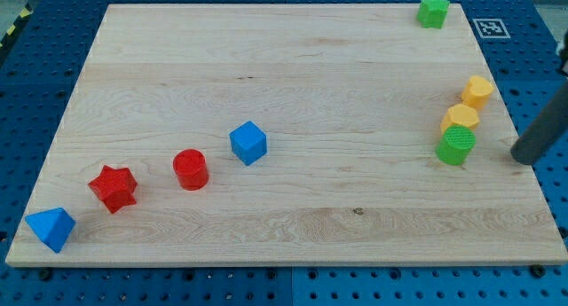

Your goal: Separate the green circle from the hexagon

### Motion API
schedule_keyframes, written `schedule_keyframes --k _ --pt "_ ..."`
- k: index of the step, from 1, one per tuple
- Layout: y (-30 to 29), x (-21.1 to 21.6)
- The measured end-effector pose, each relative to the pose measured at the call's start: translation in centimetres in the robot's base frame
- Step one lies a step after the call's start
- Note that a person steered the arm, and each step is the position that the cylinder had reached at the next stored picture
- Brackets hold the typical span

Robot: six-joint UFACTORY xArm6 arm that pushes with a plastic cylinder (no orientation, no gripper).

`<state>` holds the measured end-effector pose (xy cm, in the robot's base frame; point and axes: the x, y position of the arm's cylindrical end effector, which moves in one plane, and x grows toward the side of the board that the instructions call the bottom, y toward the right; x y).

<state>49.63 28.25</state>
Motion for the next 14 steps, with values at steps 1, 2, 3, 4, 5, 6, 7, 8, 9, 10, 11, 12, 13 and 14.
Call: schedule_keyframes --k 1,2,3,4,5,6,7,8,9,10,11,12,13,14 --pt "-2.5 -0.2" --pt "-4.4 -0.2" --pt "-6.4 -1.2" --pt "-8.8 -1.8" --pt "-10.5 -1.7" --pt "-10.5 -1.2" --pt "-10.5 0.4" --pt "-10.5 0.6" --pt "-10.5 -0.8" --pt "-11.5 -1.0" --pt "-12.1 -1.0" --pt "-12.7 -1.1" --pt "-13.7 -1.1" --pt "-14.1 -1.1"
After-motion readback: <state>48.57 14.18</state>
